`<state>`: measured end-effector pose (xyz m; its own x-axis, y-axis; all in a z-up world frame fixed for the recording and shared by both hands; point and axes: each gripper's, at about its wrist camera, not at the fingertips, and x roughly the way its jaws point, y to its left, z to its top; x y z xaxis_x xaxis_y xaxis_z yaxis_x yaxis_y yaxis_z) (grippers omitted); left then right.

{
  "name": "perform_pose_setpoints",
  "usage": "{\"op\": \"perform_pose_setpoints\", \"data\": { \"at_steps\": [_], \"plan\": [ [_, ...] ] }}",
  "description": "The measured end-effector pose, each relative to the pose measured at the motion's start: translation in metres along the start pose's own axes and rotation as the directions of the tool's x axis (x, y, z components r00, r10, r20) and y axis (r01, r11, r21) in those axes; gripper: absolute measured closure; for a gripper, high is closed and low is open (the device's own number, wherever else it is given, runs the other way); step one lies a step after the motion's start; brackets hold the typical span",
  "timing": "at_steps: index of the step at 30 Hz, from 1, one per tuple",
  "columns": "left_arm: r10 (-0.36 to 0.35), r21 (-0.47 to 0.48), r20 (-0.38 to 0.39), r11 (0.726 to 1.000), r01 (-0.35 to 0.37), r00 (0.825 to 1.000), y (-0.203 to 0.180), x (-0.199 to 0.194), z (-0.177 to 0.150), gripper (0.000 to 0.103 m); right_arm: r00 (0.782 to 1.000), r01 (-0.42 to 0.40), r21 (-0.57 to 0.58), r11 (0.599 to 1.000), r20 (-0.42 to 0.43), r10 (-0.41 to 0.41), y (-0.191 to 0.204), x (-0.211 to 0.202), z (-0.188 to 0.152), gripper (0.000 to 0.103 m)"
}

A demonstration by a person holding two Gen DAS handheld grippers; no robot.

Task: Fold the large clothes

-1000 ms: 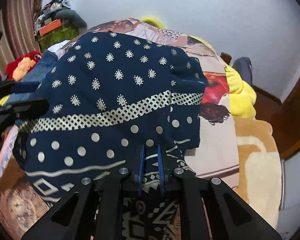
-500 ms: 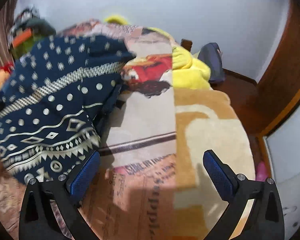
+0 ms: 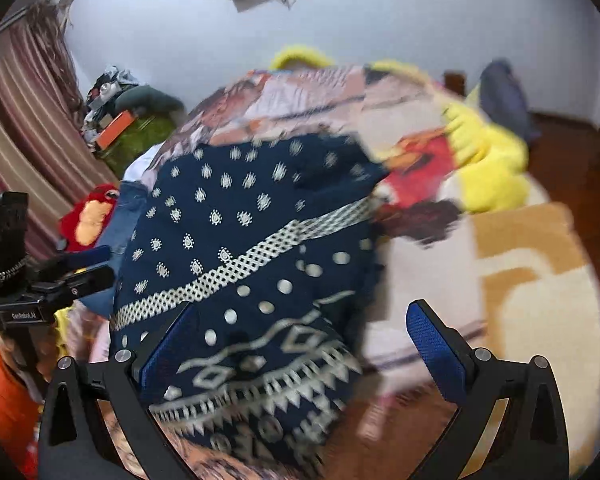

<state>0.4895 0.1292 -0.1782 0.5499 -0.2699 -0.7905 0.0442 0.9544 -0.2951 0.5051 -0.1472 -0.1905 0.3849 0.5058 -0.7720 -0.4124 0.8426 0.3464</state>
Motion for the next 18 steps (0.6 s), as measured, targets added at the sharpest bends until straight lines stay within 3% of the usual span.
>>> {"op": "perform_pose_setpoints", "data": {
  "at_steps": [7, 15, 18],
  "plan": [
    [-0.154, -0.104, -0.078, 0.984, 0.146, 0.985, 0.010, 0.045, 0.016, 0.011, 0.994, -0.051, 0.003, 0.999, -0.092, 0.051, -0.001, 0.057, 0.014, 0.000],
    [-0.225, -0.155, -0.099, 0.966, 0.208, 0.969, 0.015, 0.078, 0.019, 0.007, 0.970, -0.199, 0.132, 0.971, -0.113, 0.214, -0.021, 0.090, 0.017, 0.005],
    [-0.214, -0.127, -0.090, 0.971, 0.201, 0.973, 0.010, 0.078, 0.021, 0.011, 0.966, -0.223, 0.151, 0.963, -0.100, 0.239, -0.022, 0.093, 0.018, 0.015]
  ]
}}
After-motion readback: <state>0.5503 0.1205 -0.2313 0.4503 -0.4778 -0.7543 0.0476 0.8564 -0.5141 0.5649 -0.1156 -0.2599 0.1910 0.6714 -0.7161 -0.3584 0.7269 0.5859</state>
